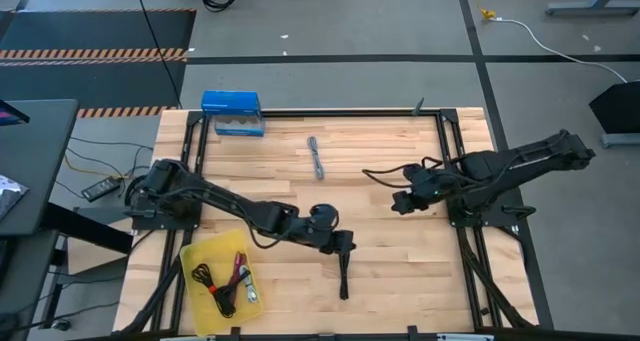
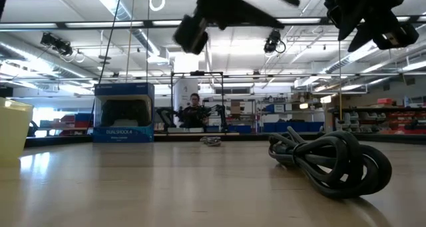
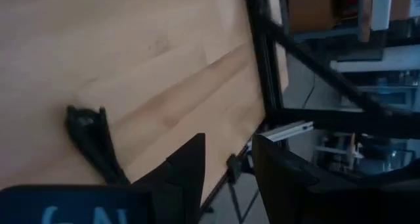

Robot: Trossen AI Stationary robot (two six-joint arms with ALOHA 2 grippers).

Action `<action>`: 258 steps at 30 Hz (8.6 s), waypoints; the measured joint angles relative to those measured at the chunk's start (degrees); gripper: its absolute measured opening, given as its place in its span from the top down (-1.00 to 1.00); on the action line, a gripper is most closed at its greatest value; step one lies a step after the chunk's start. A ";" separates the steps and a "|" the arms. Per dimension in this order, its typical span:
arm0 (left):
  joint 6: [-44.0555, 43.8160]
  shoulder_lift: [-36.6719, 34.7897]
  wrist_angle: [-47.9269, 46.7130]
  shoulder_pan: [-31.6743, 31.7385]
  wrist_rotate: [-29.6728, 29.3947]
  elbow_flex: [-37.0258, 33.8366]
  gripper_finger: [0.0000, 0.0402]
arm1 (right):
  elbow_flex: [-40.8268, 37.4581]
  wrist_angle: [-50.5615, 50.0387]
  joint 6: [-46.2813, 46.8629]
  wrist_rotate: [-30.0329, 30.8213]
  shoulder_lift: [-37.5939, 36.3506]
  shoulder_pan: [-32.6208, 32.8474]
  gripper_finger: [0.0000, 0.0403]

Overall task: Pick and place USB-C Cables
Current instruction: Put the black charger cable into the yellow bin, then put the white charger cable into the yellow bin

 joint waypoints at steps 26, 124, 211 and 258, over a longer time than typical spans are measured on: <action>-2.49 5.47 -14.24 -0.72 2.99 0.15 0.23 | -0.02 3.60 -1.28 -4.16 7.23 0.02 0.39; 89.43 4.84 -15.08 0.99 5.06 0.07 -0.27 | -0.02 7.73 -5.06 -9.62 7.51 0.07 0.39; -35.65 -16.15 -70.68 -38.68 7.32 0.09 0.61 | -0.02 17.61 -19.45 -15.48 7.55 -4.78 0.39; -20.59 -18.77 -66.79 -17.57 -0.11 0.07 -0.15 | 1.06 33.87 -18.48 -16.60 12.57 -12.58 0.39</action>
